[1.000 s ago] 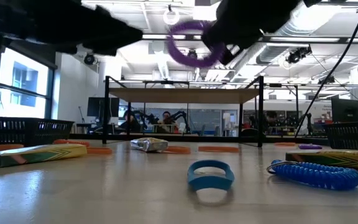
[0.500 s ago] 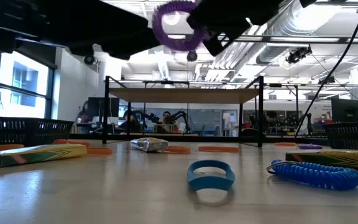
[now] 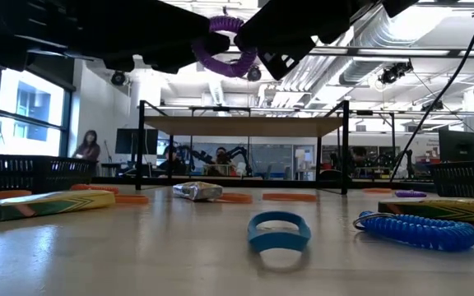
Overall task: Pick & Place Office Desk Supplies
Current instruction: Put the violet spring keychain into the top black bin
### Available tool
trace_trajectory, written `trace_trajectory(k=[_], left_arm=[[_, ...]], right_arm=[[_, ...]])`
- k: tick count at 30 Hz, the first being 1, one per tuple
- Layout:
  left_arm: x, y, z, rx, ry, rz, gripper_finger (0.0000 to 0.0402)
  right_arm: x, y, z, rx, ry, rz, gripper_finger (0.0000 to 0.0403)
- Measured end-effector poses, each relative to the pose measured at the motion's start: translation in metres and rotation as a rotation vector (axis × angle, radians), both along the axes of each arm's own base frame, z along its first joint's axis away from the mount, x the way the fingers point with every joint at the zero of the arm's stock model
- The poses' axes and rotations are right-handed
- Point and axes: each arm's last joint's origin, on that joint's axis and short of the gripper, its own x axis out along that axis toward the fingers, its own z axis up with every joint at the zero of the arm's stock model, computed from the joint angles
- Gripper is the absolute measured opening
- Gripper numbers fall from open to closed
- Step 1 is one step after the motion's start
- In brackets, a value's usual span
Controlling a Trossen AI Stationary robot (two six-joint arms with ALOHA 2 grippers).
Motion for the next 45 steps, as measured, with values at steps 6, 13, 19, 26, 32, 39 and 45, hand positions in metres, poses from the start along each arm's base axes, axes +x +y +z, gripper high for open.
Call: trace_trajectory(k=[6,13,19,26,32,39,45], left_arm=[[0.000,0.000,-0.001,0.025,0.005,-0.004,0.0227],[0.000,0.000,-0.001,0.026,0.004,-0.003,0.0174],[0.000,0.001,-0.001,0.019,0.006,0.006,0.0102],[-0.002,-0.003,-0.003,0.023,0.027,-0.005,0.0015],[-0.003,-0.004,-0.005,-0.084,0.071,0.000,0.0014],[-0.011,-0.005,0.001,-0.173,0.138,0.121,0.0012],[-0.039,0.004,0.026,-0.213,0.274,0.272,0.0011]], right_arm=[[0.000,0.000,0.000,0.000,0.001,0.000,0.0004],[0.000,0.000,0.000,0.002,0.002,0.005,0.0004],[0.000,0.001,0.000,0.017,0.008,0.024,0.0004],[0.000,-0.002,0.000,-0.031,-0.005,-0.092,0.0028],[-0.002,0.002,-0.002,-0.056,0.012,-0.116,0.0123],[-0.010,0.019,-0.004,-0.125,0.003,-0.019,0.0235],[-0.016,0.032,-0.004,-0.193,-0.020,0.004,0.0263]])
